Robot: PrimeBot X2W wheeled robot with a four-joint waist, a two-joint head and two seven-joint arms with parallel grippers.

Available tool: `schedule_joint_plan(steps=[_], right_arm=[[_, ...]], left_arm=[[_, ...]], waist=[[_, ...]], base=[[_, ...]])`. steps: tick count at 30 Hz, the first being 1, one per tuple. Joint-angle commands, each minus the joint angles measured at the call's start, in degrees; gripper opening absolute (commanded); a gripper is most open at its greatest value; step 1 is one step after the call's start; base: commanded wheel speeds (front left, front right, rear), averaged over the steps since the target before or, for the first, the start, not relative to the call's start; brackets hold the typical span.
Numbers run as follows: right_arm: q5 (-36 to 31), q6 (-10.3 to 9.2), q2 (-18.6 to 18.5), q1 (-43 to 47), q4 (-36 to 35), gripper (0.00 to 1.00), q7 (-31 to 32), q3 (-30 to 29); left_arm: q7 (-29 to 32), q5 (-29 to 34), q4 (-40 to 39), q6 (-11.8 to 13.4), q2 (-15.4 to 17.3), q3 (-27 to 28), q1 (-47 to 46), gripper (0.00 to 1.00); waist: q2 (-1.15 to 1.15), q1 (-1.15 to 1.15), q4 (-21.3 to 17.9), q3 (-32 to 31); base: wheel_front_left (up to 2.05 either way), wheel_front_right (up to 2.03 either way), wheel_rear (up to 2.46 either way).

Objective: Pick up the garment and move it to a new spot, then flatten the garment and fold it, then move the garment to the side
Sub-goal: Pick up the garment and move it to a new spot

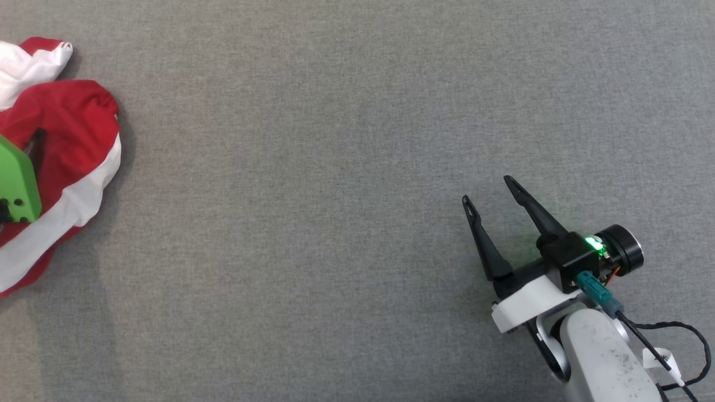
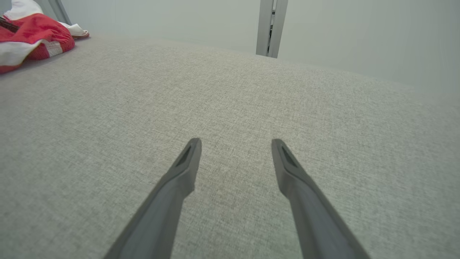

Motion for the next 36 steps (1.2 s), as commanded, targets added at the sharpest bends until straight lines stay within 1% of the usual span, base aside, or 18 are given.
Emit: schedule_joint_plan(steps=[1,4,5,6,7,8,11,15,24,31,33,36], right_arm=[[-0.3,-0.06,-0.2,0.5,0.2,1.0,-0.1,0.1],[0.0,-0.06,-0.2,0.4,0.2,1.0,-0.1,0.3],[0.1,-0.06,-0.2,0.4,0.2,1.0,-0.1,0.4],[0.2,-0.06,-0.2,0.3,0.3,1.0,-0.1,0.4],[0.2,-0.06,-0.2,0.3,0.3,1.0,-0.1,0.5],[0.3,-0.06,-0.2,0.3,0.3,1.0,-0.1,0.6],[0.5,-0.06,-0.2,0.5,0.5,1.0,-0.1,0.6],[0.7,-0.06,-0.2,1.0,0.7,1.0,-0.1,0.2],[1.6,-0.06,-0.2,2.4,1.1,1.0,-0.1,-0.6],[3.2,-0.06,-0.2,4.0,1.3,1.0,-0.1,-1.1],[3.6,-0.06,-0.2,4.6,1.4,1.0,-0.1,-1.4],[4.1,-0.06,-0.2,5.6,1.5,1.0,-0.1,-2.1]], left_arm=[[0.9,-0.7,0.5,-0.1,0.2,-0.5,-0.4,1.0],[3.6,-3.0,1.6,-0.1,0.0,-1.4,1.0,1.0],[4.2,-3.5,1.8,-0.1,-0.1,-1.6,1.4,0.66],[4.6,-3.9,1.8,-0.1,0.0,-1.7,1.6,0.43],[4.7,-4.3,2.0,-0.1,-0.1,-1.7,1.6,0.23],[4.7,-4.6,2.2,-0.1,-0.2,-1.8,1.8,0.0],[4.0,-4.7,3.3,-0.1,-0.6,-2.4,2.6,0.0],[0.8,-4.9,3.1,-0.1,-0.8,-2.2,2.4,0.0],[-4.9,-3.1,0.4,-0.1,1.1,-3.3,0.1,0.0],[-8.0,-1.9,-4.8,-0.1,2.2,-5.8,-1.8,0.0],[-8.9,-1.4,-6.7,-0.1,1.9,-6.6,-2.7,0.0],[-10.4,-0.5,-9.4,-0.1,0.4,-8.1,-4.1,0.0]], waist=[[0.0,0.0,0.0,-0.1],[0.0,0.0,0.0,-0.2],[0.0,0.0,0.0,-0.2],[0.0,0.0,0.0,-0.2],[0.0,0.0,0.0,-0.3],[0.0,0.0,0.0,-0.3],[0.0,0.0,-0.1,-0.6],[0.0,0.0,0.0,-1.4],[0.0,0.0,0.5,-5.9],[0.0,0.0,-0.5,-10.8],[0.0,0.0,-1.0,-12.2],[0.0,0.0,-2.0,-14.3]], base=[[0.0,0.0,0.0],[0.0,0.0,0.0],[0.0,0.0,0.0],[0.0,0.0,0.0],[0.0,0.0,0.0],[0.0,0.0,0.0],[0.0,0.0,0.0],[0.0,0.0,0.0],[0.0,0.0,0.0],[0.0,0.0,0.0],[0.0,0.0,0.0],[0.0,0.0,0.0]])
